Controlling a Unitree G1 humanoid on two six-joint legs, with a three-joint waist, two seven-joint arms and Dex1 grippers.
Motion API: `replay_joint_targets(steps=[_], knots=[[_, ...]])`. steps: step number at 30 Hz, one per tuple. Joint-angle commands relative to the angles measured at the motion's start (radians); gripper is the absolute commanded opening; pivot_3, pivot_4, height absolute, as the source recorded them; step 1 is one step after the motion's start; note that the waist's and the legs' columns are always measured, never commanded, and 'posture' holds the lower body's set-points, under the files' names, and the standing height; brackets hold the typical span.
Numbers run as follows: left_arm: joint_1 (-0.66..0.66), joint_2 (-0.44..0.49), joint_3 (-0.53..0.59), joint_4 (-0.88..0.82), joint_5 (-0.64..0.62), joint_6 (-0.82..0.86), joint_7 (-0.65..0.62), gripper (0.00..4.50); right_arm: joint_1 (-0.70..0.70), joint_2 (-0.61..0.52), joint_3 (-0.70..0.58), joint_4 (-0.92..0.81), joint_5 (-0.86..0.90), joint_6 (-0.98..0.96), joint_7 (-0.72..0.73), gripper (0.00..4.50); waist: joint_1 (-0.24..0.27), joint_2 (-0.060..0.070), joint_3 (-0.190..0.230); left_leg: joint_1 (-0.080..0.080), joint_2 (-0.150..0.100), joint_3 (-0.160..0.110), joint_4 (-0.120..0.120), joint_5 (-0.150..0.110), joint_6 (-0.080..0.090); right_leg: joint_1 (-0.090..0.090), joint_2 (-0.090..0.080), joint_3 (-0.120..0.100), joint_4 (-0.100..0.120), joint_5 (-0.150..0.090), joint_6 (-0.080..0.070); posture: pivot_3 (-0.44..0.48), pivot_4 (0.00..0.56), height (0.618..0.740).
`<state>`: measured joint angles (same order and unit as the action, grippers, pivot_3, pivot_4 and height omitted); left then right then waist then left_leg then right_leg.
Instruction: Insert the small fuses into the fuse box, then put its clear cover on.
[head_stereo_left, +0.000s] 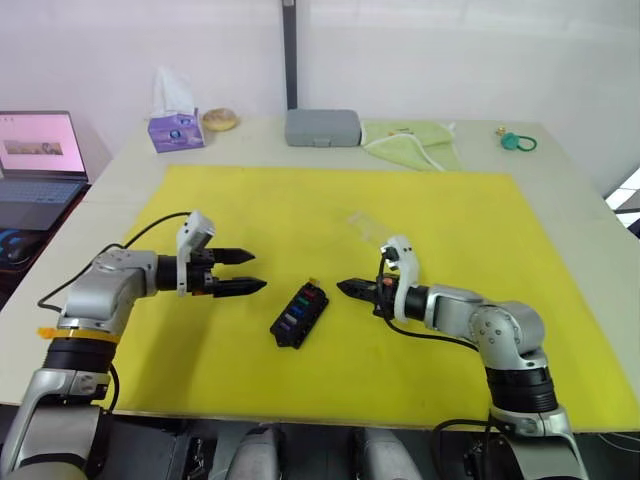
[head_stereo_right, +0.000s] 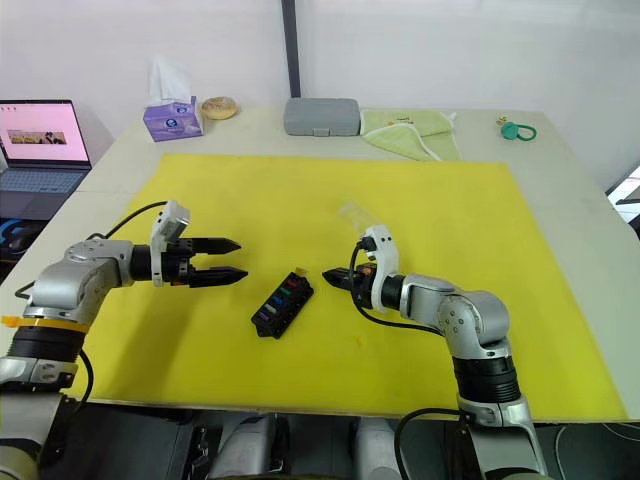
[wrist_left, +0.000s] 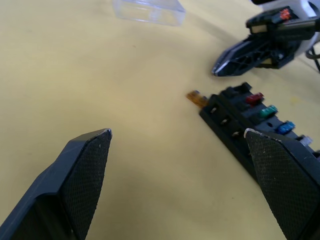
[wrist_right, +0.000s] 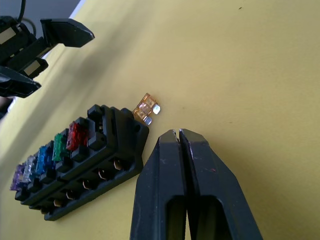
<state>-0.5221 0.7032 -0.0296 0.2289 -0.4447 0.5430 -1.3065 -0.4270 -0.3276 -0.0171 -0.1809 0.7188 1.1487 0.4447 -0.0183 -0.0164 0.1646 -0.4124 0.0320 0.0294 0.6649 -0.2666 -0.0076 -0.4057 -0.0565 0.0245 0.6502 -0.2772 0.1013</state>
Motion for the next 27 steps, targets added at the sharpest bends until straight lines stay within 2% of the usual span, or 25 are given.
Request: replay_joint_targets(steps=[1,15,22,27], knots=[[0.013,0.024,-0.008,-0.061,-0.012,0.022,-0.029,4.5,-0.007,-0.002,0.027,-0.025,-0.002,-0.006,0.023,0.06,-0.001,0.0,0.0,0.0,0.0,0.0,0.0,0.0,0.0,0.0,0.0,0.0,0.0,0.0,0.0,0.0,0.15,0.737],[0.06,0.048,0.012,-0.094,-0.021,0.045,-0.021,4.5,0.016,-0.045,0.128,-0.107,-0.034,-0.029,0.093,0.06,-0.001,0.0,0.0,0.0,0.001,0.0,-0.001,0.0,0.0,-0.001,0.0,0.0,0.0,0.0,0.0,0.0,0.15,0.737],[-0.019,-0.005,0.025,-0.032,-0.058,0.097,-0.004,4.5,-0.028,-0.058,0.04,-0.036,-0.045,-0.072,0.088,0.06,0.003,0.0,0.0,-0.001,0.0,0.0,-0.001,0.0,0.0,-0.001,0.0,0.0,0.0,0.0,0.0,0.0,0.15,0.737],[-0.044,-0.015,0.01,-0.004,-0.041,0.079,-0.013,4.5,-0.073,-0.001,-0.035,0.075,0.006,-0.001,0.061,0.06,-0.001,0.0,0.0,-0.001,0.0,0.0,-0.001,0.0,0.0,-0.001,0.001,0.0,0.0,0.0,0.0,0.0,0.15,0.737]])
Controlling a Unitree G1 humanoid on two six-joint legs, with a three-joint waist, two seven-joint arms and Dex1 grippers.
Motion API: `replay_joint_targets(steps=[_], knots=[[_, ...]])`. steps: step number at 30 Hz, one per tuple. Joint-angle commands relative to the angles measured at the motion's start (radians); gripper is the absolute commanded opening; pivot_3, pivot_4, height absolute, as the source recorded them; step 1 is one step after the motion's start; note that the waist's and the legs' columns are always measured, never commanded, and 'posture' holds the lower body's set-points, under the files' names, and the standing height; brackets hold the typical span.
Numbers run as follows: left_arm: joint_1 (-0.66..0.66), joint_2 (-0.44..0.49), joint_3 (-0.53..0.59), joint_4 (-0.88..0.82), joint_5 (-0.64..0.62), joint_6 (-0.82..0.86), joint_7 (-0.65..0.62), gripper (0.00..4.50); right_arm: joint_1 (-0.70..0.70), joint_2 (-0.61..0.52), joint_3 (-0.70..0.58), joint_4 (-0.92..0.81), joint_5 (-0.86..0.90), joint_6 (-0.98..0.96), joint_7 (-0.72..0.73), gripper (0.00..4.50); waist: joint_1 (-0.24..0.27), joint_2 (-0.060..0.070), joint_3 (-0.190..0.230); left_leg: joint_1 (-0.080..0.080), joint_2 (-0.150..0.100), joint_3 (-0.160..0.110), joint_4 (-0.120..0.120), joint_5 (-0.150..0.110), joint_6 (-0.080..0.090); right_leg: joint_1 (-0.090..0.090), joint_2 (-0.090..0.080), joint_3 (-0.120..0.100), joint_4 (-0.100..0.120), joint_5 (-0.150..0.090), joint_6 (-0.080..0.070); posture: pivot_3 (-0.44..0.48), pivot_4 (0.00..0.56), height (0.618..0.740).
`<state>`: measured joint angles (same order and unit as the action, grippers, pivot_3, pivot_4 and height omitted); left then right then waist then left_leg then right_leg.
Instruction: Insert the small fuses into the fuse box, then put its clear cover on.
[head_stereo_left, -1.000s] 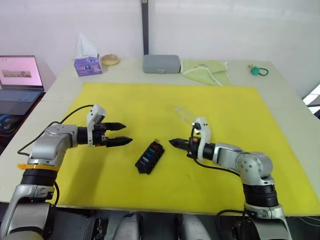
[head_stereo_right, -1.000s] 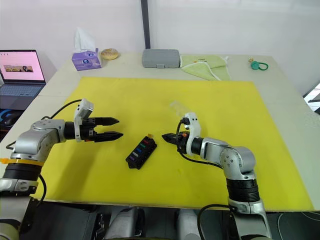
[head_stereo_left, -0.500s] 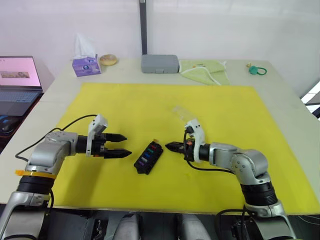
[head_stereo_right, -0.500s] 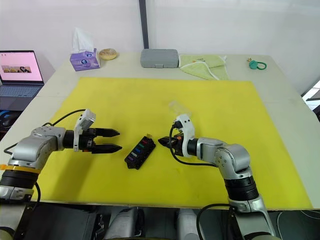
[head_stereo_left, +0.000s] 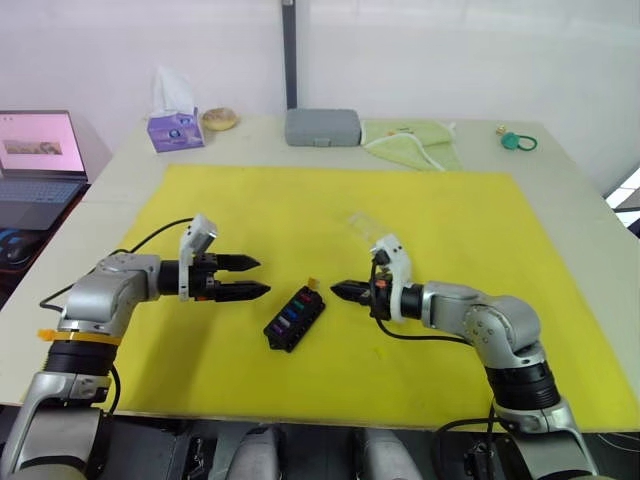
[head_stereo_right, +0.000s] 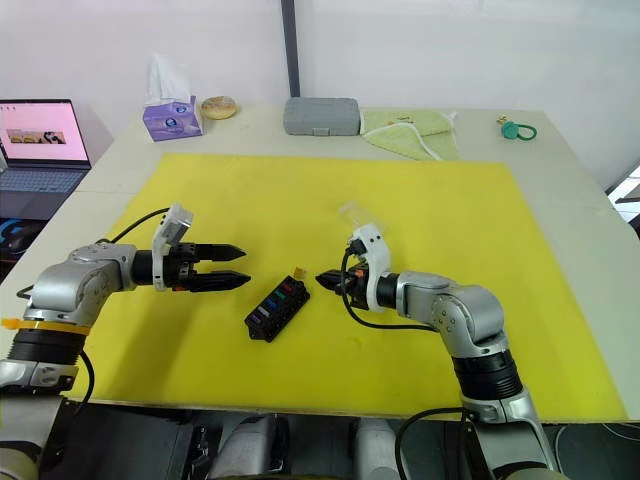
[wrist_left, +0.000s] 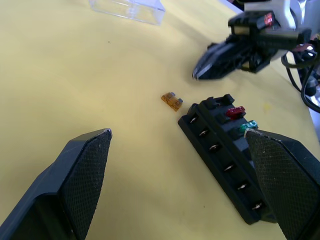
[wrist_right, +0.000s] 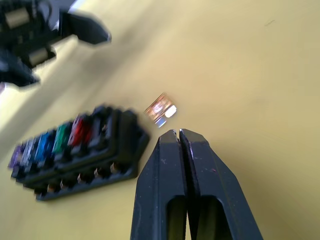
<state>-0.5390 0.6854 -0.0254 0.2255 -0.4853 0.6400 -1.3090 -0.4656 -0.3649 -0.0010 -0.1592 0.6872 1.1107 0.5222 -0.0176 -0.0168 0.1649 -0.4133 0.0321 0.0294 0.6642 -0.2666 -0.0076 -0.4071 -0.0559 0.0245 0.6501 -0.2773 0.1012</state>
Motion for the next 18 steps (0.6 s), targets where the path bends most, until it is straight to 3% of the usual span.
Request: replay_joint_targets(steps=[1,4,11,18], knots=[[-0.029,0.002,0.005,0.002,0.001,-0.02,-0.01,4.5,-0.045,0.05,-0.064,0.082,0.046,0.055,-0.024,0.06,-0.002,0.0,0.0,0.0,0.0,0.0,0.0,0.0,0.0,0.0,0.0,0.0,0.0,0.0,0.0,0.0,0.15,0.737],[-0.02,0.004,0.008,-0.003,0.003,-0.022,-0.009,4.5,-0.085,0.081,-0.078,0.158,0.055,0.099,-0.025,0.95,-0.003,0.0,0.0,0.0,0.0,0.0,0.0,0.0,0.0,0.0,0.0,0.0,0.0,0.0,0.0,0.0,0.15,0.737],[0.035,0.016,0.037,-0.05,-0.008,-0.009,0.021,4.5,-0.199,0.143,-0.13,0.287,0.09,0.2,-0.033,4.42,-0.011,0.0,0.0,0.0,0.001,0.0,0.0,0.0,0.0,0.0,0.0,0.0,0.001,0.0,0.0,0.0,0.15,0.737],[0.081,0.02,0.056,-0.095,-0.019,-0.002,0.052,4.5,-0.227,0.159,-0.13,0.31,0.092,0.282,-0.038,4.42,-0.025,0.0,0.0,0.0,0.002,0.0,-0.001,0.0,0.0,0.0,-0.001,0.0,0.001,0.0,0.0,0.0,0.15,0.737]])
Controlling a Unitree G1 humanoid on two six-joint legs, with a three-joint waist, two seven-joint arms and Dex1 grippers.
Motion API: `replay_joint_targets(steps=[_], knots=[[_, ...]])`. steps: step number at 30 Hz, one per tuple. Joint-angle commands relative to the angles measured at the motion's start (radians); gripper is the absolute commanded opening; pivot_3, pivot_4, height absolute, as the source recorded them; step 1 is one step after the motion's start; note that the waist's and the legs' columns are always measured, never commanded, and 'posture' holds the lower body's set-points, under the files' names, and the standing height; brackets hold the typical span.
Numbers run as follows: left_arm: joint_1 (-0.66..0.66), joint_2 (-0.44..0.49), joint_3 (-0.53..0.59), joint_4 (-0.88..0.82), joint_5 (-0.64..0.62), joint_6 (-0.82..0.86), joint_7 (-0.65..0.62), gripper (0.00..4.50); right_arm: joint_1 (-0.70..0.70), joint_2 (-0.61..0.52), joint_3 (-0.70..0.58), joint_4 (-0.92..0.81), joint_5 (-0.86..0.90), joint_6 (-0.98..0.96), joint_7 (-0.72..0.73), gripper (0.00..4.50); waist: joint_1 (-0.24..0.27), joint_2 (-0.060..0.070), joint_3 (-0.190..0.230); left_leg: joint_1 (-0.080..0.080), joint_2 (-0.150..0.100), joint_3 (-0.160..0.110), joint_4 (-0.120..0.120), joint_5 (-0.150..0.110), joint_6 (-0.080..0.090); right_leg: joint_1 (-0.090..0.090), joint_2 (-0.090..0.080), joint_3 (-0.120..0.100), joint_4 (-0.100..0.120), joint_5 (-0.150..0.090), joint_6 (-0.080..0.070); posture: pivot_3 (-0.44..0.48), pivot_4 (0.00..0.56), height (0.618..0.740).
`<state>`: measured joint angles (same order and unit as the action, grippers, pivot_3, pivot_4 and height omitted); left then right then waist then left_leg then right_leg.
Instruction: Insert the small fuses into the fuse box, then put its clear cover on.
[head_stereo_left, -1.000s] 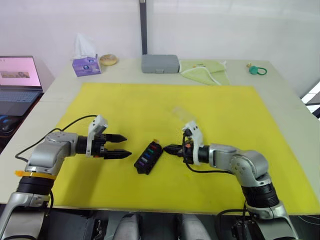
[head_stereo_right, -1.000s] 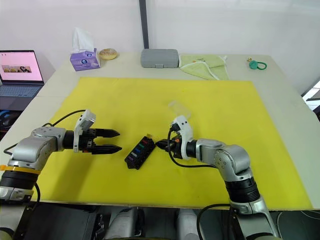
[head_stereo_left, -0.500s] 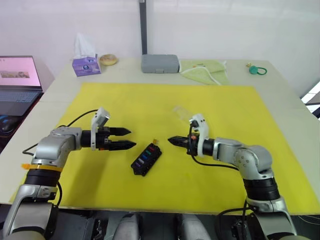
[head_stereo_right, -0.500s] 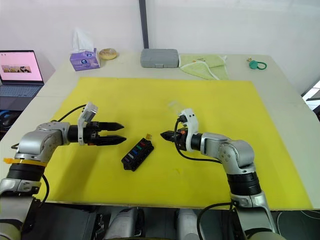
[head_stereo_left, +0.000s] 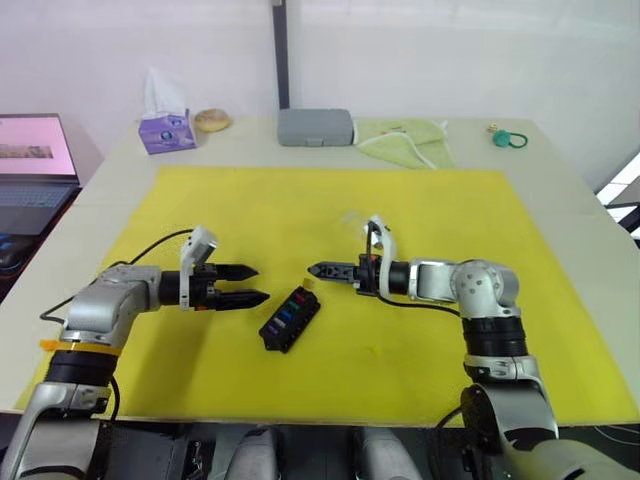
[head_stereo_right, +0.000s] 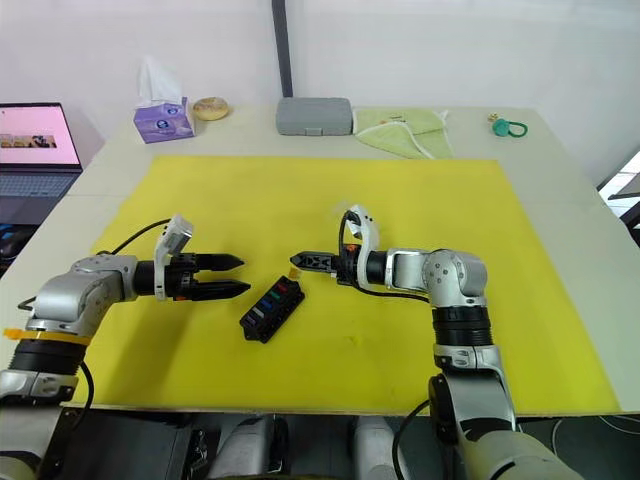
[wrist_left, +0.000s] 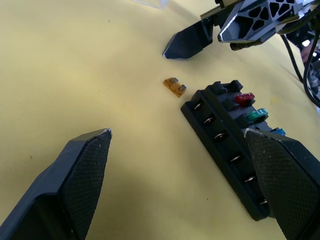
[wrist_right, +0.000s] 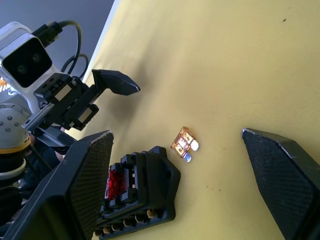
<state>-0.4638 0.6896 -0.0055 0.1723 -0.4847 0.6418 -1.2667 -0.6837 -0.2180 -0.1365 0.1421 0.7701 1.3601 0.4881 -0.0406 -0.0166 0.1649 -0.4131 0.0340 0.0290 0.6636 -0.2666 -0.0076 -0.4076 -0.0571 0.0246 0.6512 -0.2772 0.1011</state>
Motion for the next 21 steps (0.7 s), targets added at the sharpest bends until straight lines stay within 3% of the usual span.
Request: replay_joint_targets(steps=[1,21], knots=[[0.009,0.016,0.037,-0.045,-0.019,-0.004,0.012,4.5,-0.01,0.011,0.011,0.011,0.005,0.038,-0.002,4.42,-0.003,0.0,0.0,0.0,0.0,0.0,0.0,0.0,0.0,0.0,0.0,0.0,0.0,0.0,0.0,0.0,0.15,0.737],[0.034,0.008,0.037,-0.057,-0.008,-0.023,0.046,4.5,-0.054,0.091,0.06,0.104,-0.035,0.083,0.004,4.42,-0.007,0.0,0.0,0.0,0.0,0.001,-0.001,0.0,0.0,-0.001,-0.002,0.0,0.0,0.0,0.0,0.0,0.15,0.737]])
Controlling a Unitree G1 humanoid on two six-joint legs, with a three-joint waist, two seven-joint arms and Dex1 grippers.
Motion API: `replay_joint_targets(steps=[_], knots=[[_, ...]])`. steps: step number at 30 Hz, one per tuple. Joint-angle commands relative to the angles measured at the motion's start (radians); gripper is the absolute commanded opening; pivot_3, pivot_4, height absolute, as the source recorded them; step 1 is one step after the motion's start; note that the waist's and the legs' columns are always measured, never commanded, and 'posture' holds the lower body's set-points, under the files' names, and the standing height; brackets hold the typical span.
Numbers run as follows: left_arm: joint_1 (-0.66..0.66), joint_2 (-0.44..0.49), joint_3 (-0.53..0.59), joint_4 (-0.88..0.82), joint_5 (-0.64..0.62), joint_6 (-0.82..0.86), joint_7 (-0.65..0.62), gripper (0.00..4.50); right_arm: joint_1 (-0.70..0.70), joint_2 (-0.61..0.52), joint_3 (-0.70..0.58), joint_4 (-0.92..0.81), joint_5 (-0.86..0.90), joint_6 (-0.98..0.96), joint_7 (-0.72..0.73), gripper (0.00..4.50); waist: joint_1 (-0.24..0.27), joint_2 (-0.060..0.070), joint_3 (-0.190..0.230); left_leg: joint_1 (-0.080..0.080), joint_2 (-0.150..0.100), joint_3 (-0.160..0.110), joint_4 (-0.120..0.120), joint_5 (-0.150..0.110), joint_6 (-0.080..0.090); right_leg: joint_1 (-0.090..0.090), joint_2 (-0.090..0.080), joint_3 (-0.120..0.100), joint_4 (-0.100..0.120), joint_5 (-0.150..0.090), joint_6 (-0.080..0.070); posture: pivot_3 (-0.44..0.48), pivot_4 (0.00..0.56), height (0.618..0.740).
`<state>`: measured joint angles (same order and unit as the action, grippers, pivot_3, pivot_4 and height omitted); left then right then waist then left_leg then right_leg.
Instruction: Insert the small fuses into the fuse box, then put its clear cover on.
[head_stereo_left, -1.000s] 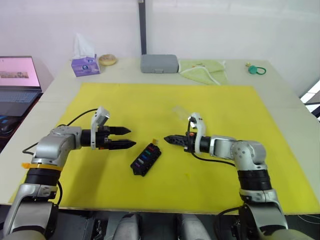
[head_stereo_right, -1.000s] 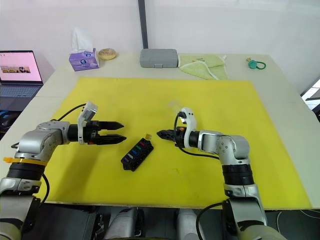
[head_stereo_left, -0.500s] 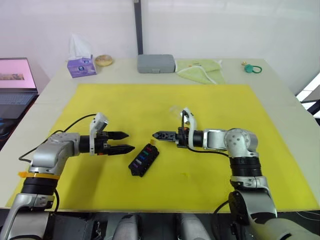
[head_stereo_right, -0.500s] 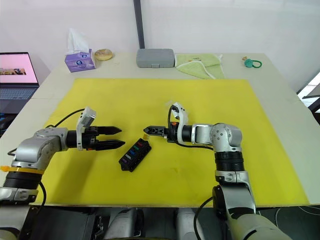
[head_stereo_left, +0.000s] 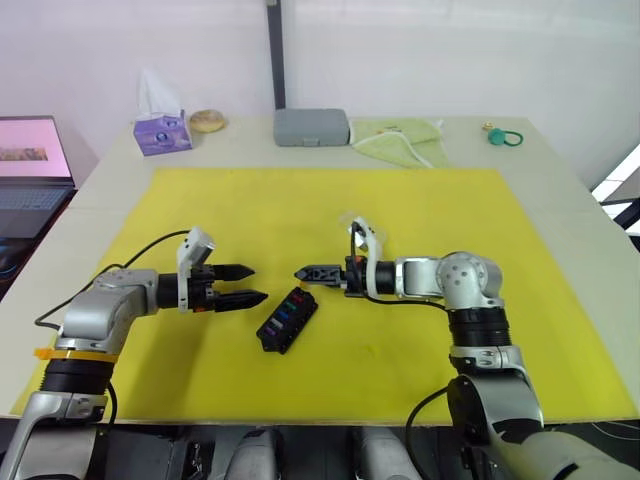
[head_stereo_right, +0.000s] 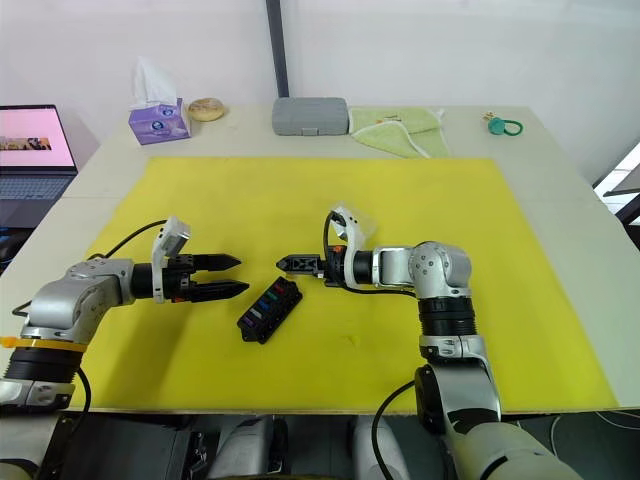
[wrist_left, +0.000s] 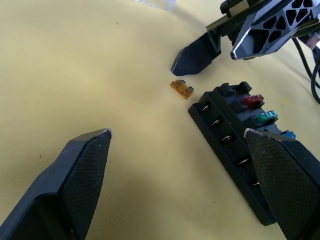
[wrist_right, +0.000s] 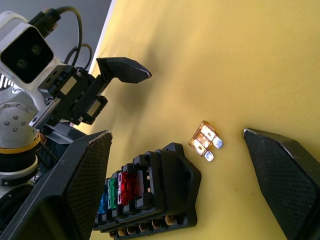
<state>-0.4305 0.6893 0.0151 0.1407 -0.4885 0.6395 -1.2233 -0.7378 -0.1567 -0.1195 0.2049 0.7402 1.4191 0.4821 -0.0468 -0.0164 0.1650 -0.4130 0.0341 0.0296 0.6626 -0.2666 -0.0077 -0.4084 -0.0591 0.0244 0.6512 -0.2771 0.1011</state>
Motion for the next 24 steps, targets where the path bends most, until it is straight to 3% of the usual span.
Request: replay_joint_targets(steps=[1,9,24], knots=[[0.002,0.007,0.016,-0.026,-0.004,-0.022,0.005,4.5,-0.002,0.035,0.047,0.05,-0.005,0.029,0.017,4.42,-0.002,0.0,0.0,0.0,0.0,0.0,0.0,0.0,0.0,0.0,0.0,0.0,0.0,0.0,0.0,0.0,0.15,0.737],[0.012,0.007,0.016,-0.032,-0.004,-0.03,0.017,4.5,-0.042,0.069,0.049,0.139,-0.031,0.022,0.034,4.42,-0.025,0.0,0.0,0.001,0.0,0.0,-0.001,0.0,0.0,0.0,-0.002,0.0,0.0,0.0,-0.001,0.0,0.15,0.737],[0.021,0.004,0.018,-0.034,-0.007,-0.035,0.032,4.5,-0.013,0.081,0.097,0.085,-0.029,0.055,0.064,4.42,-0.025,0.0,0.0,0.005,0.001,0.001,-0.013,0.0,-0.001,-0.002,-0.003,0.0,-0.001,-0.002,-0.005,0.0,0.15,0.737]])
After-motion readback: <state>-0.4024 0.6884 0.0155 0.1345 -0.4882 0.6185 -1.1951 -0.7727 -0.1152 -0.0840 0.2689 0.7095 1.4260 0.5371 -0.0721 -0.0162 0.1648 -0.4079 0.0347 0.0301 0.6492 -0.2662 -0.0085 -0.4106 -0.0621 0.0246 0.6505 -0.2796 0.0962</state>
